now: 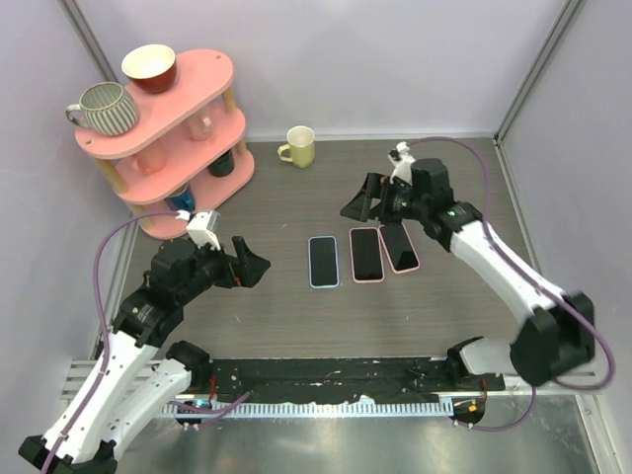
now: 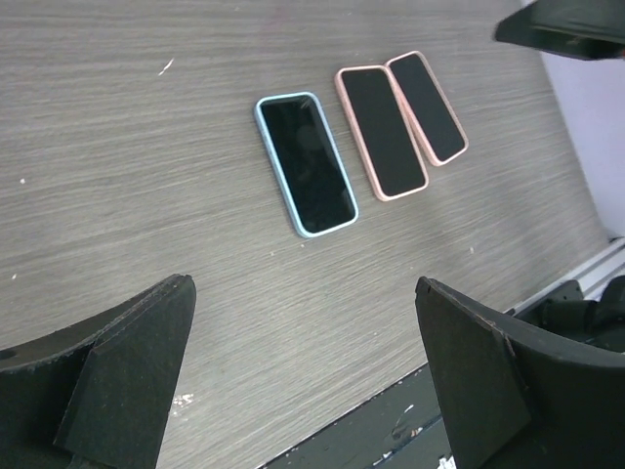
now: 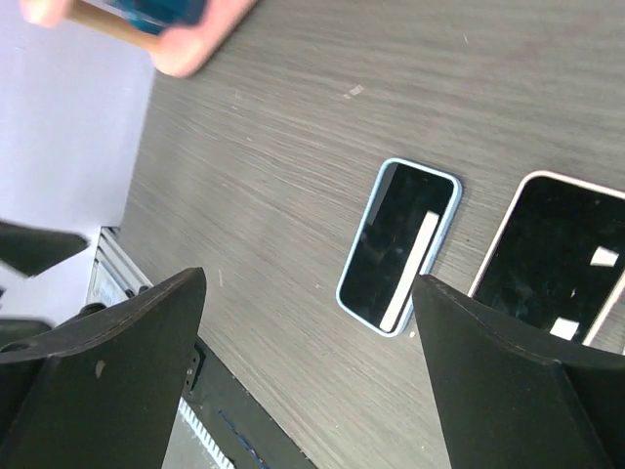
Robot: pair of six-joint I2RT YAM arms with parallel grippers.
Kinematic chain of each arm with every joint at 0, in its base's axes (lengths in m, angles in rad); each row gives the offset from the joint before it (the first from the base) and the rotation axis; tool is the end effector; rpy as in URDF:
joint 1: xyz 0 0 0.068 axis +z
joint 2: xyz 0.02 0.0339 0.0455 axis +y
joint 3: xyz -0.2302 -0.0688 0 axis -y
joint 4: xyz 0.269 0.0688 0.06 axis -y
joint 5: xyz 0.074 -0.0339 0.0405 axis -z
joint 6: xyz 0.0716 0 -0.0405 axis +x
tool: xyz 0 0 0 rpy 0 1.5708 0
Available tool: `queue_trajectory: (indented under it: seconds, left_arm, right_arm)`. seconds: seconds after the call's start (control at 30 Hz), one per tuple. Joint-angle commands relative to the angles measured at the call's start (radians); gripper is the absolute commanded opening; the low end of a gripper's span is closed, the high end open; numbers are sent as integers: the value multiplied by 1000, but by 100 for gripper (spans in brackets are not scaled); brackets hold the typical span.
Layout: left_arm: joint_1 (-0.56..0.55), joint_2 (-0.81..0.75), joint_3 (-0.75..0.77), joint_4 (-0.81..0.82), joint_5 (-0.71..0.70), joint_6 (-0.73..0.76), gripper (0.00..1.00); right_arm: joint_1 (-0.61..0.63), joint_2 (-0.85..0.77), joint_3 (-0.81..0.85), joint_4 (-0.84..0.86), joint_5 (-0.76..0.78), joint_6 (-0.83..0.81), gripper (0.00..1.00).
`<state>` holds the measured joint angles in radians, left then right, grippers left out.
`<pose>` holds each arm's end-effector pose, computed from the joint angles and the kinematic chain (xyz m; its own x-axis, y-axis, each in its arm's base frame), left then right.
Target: Put the phone into the phone case
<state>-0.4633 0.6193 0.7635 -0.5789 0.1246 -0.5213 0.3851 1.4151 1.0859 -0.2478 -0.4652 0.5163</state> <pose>0.1943 -0.1070 0.2841 -0.5978 -0.2538 -0.7605 0.2844 0.8198 -0.4971 0.3345 0.1702 0.2355 -0.7774 0.1610 -0.6080 -0.3454 0.6986 0.6266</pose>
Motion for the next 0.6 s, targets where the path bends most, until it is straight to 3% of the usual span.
queue_trajectory:
  seconds: [0.0,0.2,0.4,0.57]
  left_arm:
    - [3,-78,-26,103,53,-23,100]
    - [3,-147,-64,166,50,-46,100]
    - [3,-159,-49,163,43,-65,100]
    - [3,-174,-53,177,63,-62,100]
  right_arm:
    - [17,-252,-50,-178,86,-73,94]
    - [20,-531,-46,-404,249,-58,95]
    - [20,-737,-101,-452,471,-42,96]
    - [21,-783,-164,-449,577,-52,97]
